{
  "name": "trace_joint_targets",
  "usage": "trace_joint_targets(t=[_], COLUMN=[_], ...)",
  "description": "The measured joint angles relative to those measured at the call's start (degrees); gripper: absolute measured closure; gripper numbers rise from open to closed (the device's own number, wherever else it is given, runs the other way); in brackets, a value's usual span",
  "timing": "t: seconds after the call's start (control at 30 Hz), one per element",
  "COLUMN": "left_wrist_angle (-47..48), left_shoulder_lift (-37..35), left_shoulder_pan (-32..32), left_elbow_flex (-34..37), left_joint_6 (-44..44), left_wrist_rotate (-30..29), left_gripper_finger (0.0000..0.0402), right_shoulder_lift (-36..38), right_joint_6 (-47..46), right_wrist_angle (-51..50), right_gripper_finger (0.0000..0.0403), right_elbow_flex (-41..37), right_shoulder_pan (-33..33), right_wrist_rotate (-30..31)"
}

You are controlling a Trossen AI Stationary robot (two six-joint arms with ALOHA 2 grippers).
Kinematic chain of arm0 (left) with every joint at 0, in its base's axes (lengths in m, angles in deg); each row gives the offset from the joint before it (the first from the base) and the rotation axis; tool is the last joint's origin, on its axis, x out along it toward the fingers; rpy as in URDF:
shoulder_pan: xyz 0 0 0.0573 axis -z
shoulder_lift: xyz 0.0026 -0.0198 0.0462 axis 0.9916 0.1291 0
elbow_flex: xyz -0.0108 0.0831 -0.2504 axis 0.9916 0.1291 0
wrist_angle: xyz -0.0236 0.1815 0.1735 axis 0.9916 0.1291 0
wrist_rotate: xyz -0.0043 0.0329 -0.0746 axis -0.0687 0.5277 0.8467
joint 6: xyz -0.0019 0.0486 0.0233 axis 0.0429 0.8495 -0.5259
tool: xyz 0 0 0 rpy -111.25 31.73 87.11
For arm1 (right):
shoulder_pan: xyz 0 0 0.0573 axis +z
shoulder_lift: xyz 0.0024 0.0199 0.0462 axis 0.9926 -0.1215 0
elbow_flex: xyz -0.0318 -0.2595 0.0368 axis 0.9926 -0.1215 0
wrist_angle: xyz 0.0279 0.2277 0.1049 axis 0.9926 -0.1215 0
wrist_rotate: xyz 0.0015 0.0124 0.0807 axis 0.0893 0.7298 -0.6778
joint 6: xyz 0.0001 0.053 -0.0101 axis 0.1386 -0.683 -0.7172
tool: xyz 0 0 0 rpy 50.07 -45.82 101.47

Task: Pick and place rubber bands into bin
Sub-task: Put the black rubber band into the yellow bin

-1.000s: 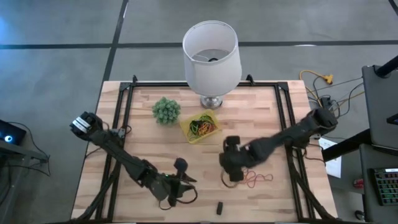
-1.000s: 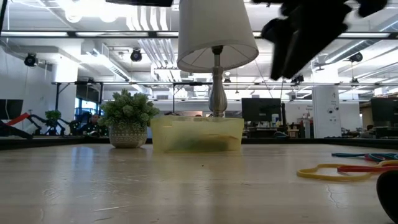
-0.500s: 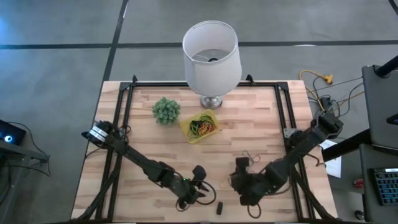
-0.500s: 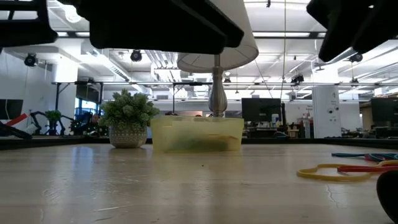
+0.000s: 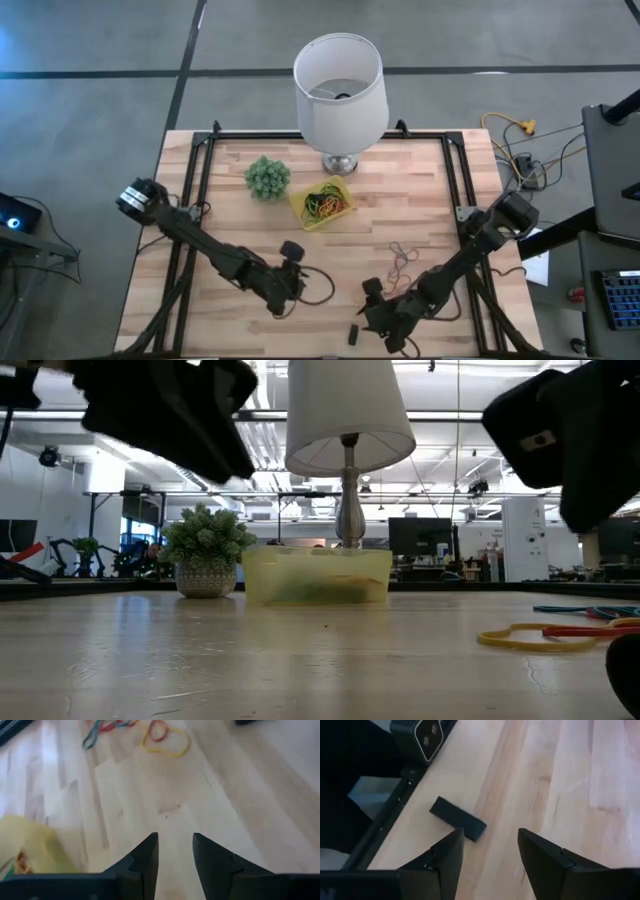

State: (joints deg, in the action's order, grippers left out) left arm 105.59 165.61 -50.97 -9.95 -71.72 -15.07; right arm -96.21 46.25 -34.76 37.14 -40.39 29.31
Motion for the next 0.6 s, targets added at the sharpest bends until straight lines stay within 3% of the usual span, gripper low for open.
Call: trace_joint_targets(t=[0.2,0.43,0.6], left_wrist_angle=[2.0,1.9,-1.6], left_shoulder_lift=[-4.9,-7.4,-8.1], left_shoulder_pan=[0.2,0.6,0.7], left_elbow_flex=[2.9,5.6,8.1], left_joint_6=[-6.5,-8.2,-8.3], left_wrist_rotate=[-2.1,-3.7,-4.0], left_gripper_finger=[0.0297,0.0297,0.0297], right_shoulder_lift=[-5.9,-9.2,-10.3], right_joint_6=[6.9,5.4,5.6], right_wrist_angle=[1.0,-9.3,-9.3], right_gripper_finger=[0.022,0.022,0.022], right_elbow_flex=[4.0,9.0,10.4], right_shoulder_pan=[0.0,0.0,0.3], right_wrist_rotate=[-0.2,-1.6,-1.7])
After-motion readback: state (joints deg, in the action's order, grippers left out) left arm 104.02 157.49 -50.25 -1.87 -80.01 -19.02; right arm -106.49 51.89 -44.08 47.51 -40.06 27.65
